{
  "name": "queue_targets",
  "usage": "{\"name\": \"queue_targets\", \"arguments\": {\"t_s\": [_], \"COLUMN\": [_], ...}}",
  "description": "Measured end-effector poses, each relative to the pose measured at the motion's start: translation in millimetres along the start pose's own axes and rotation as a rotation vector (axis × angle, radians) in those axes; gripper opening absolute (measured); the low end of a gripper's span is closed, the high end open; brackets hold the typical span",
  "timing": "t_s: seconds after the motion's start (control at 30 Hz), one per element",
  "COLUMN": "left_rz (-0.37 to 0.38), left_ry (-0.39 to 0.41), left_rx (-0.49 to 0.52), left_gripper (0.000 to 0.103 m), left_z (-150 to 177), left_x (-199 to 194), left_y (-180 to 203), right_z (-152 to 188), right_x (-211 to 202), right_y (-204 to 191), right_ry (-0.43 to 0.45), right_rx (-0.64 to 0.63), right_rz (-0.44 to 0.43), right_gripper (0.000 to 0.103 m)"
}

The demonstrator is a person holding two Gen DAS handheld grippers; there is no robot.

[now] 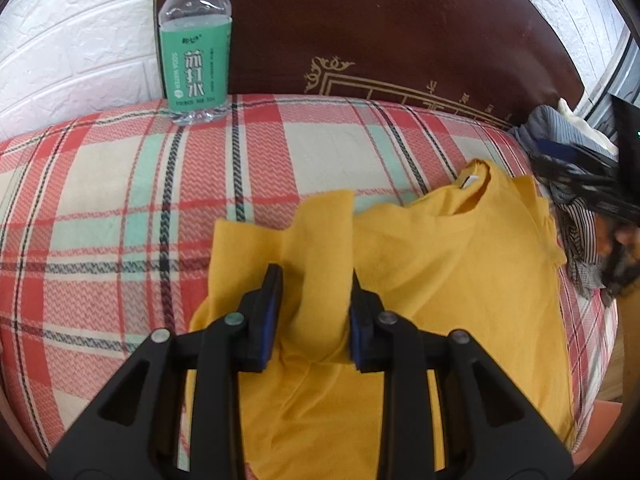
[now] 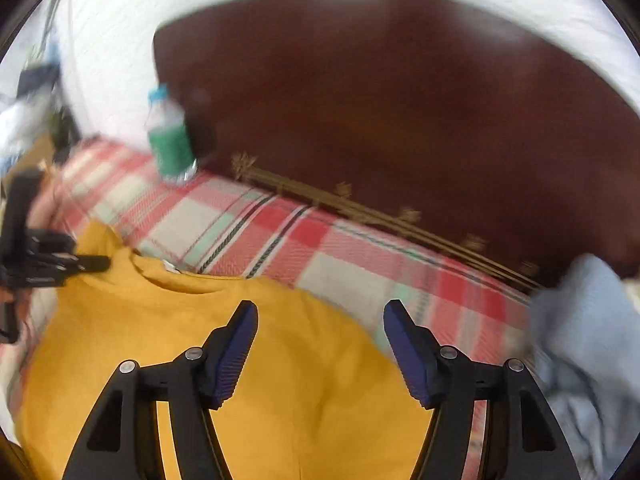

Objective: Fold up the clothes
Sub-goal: 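Lower the yellow shirt onto the bed with both grippers and release, then smooth the yellow shirt flat with the left gripper, collar toward the headboard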

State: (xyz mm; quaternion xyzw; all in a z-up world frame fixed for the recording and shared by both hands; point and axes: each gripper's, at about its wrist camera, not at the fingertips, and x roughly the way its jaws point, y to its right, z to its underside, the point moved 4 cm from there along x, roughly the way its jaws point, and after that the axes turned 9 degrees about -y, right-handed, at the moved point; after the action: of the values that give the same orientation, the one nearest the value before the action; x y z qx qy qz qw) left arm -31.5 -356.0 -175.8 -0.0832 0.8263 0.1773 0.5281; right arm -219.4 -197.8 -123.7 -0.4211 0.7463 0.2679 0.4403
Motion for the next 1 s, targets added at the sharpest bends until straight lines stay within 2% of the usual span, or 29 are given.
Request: {"name": "queue_targets", "arguments": {"t_s": [0.13,0.17,0.2,0.23,0.27,0.3,0.43,0.53,0.6,0.77,0.83,0.87,0.9,1.0], "left_rz": [0.009,0.008,0.008,0.006,-0.002,-0.008,-0.027,-0.037,-0.05,-0.084,-0.059,-0.064,-0.082,-0.084], "left_ry": [-0.017,-0.016,-0.015,-0.015,-0.011,-0.001,0.06,0.138,0.171,0.211,0.205,0.205,0.208,0.184], "left_rx": [0.008,0.011,0.012,0.01,0.006,0.002,-0.033,-0.072,-0.101,-0.105,-0.098,-0.105,-0.112,-0.146], "left_gripper": [0.031,0.031,0.031,0.031,0.031,0.031,0.031,0.031,0.031,0.032,0.049,0.067,0.078,0.079], "left_z": [6,7,7,7,5,3,-15,-38,-49,-55,-48,-44,-39,-19], "left_x": [2,2,2,3,2,1,-12,-31,-37,-39,-42,-45,-49,-54], "left_y": [2,2,2,2,2,1,-1,-3,-6,-10,-15,-19,-25,-44], "right_z": [-11,-8,-4,-1,1,3,5,0,-2,2,6,7,8,10], "right_x": [54,57,57,57,56,55,21,-5,-10,42,61,65,68,65], "right_y": [-10,-12,-15,-16,-16,-15,-14,-4,4,33,43,44,45,39], "right_ry": [-0.109,-0.119,-0.114,-0.115,-0.125,-0.135,-0.039,0.068,0.104,0.027,-0.002,-0.005,-0.004,0.0], "right_rx": [0.015,-0.001,-0.019,-0.028,-0.027,-0.026,-0.045,0.009,0.061,0.209,0.266,0.276,0.281,0.27], "right_rz": [-0.15,-0.168,-0.158,-0.155,-0.159,-0.162,-0.123,-0.089,-0.057,0.028,0.017,0.015,0.013,0.027], "right_gripper": [0.066,0.066,0.06,0.05,0.012,0.004,0.004,0.004,0.004,0.004,0.003,0.003,0.004,0.01]}}
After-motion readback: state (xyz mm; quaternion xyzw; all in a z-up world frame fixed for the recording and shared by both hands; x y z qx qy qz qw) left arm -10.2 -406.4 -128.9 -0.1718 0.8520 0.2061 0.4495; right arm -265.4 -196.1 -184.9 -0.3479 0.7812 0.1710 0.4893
